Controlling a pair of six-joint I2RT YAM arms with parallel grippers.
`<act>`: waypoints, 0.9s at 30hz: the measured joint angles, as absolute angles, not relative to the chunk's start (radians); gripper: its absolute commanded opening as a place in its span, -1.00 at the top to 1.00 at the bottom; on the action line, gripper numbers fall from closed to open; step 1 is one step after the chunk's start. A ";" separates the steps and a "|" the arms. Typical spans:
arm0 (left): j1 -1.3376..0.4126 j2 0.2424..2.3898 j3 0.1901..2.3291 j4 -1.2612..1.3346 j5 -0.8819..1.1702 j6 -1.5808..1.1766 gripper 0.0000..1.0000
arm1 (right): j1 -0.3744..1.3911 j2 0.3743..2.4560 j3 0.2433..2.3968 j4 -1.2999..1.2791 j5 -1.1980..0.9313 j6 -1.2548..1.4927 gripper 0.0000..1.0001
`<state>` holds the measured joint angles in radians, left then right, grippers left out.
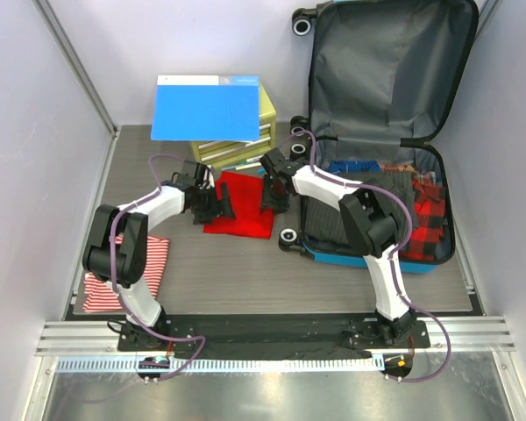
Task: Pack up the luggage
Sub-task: Pick up the clothes at the center of the board.
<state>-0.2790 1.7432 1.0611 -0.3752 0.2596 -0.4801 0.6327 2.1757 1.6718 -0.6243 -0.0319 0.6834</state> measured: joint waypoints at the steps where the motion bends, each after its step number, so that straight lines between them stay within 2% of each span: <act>1: -0.279 1.742 1.061 -0.375 0.260 -0.480 -0.61 | 0.631 2.178 1.671 -0.620 -0.041 0.685 0.52; 4: -0.279 1.740 1.061 -0.379 0.262 -0.473 -0.63 | 0.626 2.182 1.670 -0.609 -0.069 0.690 0.86; 6: -0.279 1.734 1.061 -0.386 0.262 -0.469 -0.63 | 0.624 2.182 1.670 -0.609 -0.077 0.689 0.97; 15: -0.271 1.663 1.061 -0.429 0.239 -0.463 -0.68 | 0.622 2.179 1.684 -0.632 -0.080 0.685 0.97; 27: -0.184 1.622 1.032 -0.444 0.208 -0.459 -0.68 | 0.627 2.105 1.816 -0.826 -0.019 0.658 0.97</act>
